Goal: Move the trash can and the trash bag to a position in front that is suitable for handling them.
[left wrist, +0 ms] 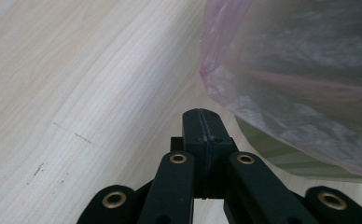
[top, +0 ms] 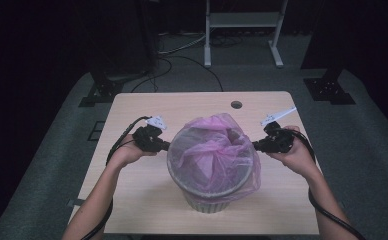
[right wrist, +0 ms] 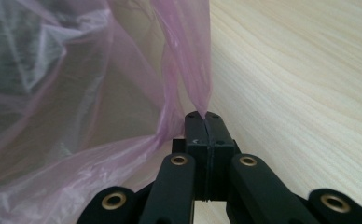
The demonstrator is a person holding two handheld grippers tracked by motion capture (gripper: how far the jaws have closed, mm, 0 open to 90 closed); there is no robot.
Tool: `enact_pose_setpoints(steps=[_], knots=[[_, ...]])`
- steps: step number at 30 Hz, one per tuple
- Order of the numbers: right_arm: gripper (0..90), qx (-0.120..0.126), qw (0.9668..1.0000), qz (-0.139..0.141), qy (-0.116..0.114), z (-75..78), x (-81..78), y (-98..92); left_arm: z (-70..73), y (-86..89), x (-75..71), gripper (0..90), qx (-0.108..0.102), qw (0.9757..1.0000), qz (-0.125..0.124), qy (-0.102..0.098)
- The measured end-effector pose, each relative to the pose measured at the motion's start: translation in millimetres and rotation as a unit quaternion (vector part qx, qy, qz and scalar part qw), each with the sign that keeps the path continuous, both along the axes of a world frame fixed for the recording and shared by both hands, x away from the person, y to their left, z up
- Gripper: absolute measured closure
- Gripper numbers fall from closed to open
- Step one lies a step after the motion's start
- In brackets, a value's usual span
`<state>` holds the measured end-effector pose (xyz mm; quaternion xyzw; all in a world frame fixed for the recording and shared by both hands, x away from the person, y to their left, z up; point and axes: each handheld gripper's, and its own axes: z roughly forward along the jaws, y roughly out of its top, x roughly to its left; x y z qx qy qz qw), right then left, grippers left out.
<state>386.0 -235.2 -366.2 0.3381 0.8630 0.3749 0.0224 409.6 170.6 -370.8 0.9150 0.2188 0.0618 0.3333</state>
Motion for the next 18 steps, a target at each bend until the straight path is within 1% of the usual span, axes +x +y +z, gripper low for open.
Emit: enact_pose_setpoints(steps=[1,2,3,4,5,7,9,10,11,12,13,14,15,16,17,18], knots=[[87.6,0.008,0.9999,0.001,-0.008,2.7,-2.5,-2.3,4.9,3.2,-1.2,90.0,-0.013,0.9999,-0.001,-0.006],[87.6,0.008,0.9999,0.001,-0.008,2.7,-2.5,-2.3,4.9,3.2,-1.2,89.2,-0.013,0.9999,-0.001,-0.006],[86.6,0.012,0.9998,0.000,-0.013,4.2,-3.3,-3.4,10.7,6.4,-1.8,89.2,-0.025,0.9996,-0.002,-0.011],[86.6,0.019,0.9996,-0.003,-0.020,7.8,-4.7,-5.9,12.6,7.2,-2.3,84.4,-0.028,0.9995,-0.002,-0.014],[86.8,0.022,0.9995,-0.003,-0.024,9.0,-5.0,-6.8,19.1,10.1,-3.2,81.5,-0.035,0.9992,-0.008,-0.020],[88.6,0.032,0.9990,-0.004,-0.032,15.4,-6.5,-10.1,27.2,13.0,-4.8,78.6,-0.043,0.9986,-0.008,-0.028],[89.0,0.032,0.9988,-0.004,-0.038,19.0,-7.0,-10.7,33.8,15.0,-7.1,75.9,-0.052,0.9979,-0.012,-0.036],[89.0,0.033,0.9986,-0.004,-0.041,21.3,-7.5,-10.6,35.7,15.5,-8.1,74.2,-0.054,0.9977,-0.015,-0.038],[88.7,0.037,0.9982,-0.006,-0.046,24.4,-8.1,-10.6,37.8,16.1,-9.4,69.3,-0.054,0.9975,-0.019,-0.041],[88.7,0.037,0.9982,-0.006,-0.046,24.4,-8.1,-10.6,39.7,16.8,-10.8,69.3,-0.053,0.9973,-0.020,-0.047],[87.9,0.043,0.9978,-0.007,-0.050,25.9,-8.4,-10.8,41.4,17.6,-12.2,67.0,-0.055,0.9969,-0.023,-0.052],[85.8,0.047,0.9973,-0.008,-0.055,27.8,-8.7,-11.2,42.4,18.1,-12.6,63.6,-0.053,0.9968,-0.026,-0.053],[84.3,0.049,0.9970,-0.008,-0.058,28.8,-8.9,-11.4,43.3,18.3,-13.2,62.1,-0.052,0.9967,-0.026,-0.057],[81.5,0.053,0.9967,-0.008,-0.062,30.1,-9.2,-11.6,44.5,18.2,-13.6,59.6,-0.051,0.9964,-0.029,-0.061],[76.7,0.056,0.9960,-0.001,-0.070,32.7,-9.7,-11.4,45.1,18.1,-13.8,55.2,-0.052,0.9962,-0.032,-0.062],[76.7,0.056,0.9960,-0.001,-0.070,32.7,-9.7,-11.4,46.1,17.9,-14.1,55.2,-0.053,0.9959,-0.034,-0.064]])
